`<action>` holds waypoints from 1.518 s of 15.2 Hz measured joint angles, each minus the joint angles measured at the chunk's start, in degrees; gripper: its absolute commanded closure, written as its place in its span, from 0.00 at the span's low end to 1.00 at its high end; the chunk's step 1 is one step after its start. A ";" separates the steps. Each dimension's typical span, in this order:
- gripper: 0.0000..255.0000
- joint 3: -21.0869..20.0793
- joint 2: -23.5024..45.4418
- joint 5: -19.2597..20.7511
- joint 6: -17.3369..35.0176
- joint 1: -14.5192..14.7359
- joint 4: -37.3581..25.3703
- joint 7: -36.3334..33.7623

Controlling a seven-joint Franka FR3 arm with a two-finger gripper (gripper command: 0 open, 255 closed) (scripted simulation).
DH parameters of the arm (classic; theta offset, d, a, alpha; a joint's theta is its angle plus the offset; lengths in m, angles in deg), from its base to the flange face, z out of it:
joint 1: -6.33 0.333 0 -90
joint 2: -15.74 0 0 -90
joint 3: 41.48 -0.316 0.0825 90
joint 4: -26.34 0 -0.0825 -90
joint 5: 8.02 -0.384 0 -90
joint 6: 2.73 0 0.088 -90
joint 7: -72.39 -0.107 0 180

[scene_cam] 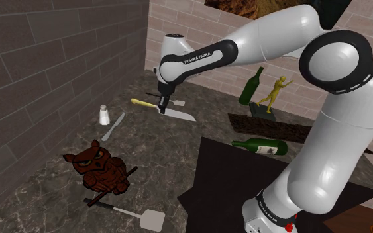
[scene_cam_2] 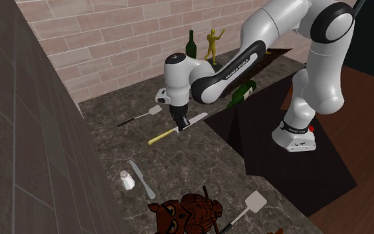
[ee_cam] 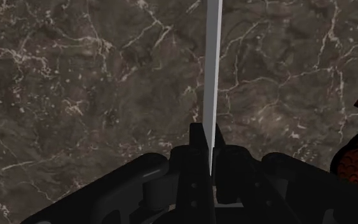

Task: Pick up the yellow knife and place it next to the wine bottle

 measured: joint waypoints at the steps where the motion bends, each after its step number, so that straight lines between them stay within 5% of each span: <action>1: 1.00 0.30 -1.94 -0.33 0.26 -0.77 2.27 1.18; 15: 1.00 7.92 -14.22 -1.54 4.17 -10.90 18.19 19.50; 23: 1.00 14.04 -15.94 -1.01 5.21 -16.91 20.82 31.24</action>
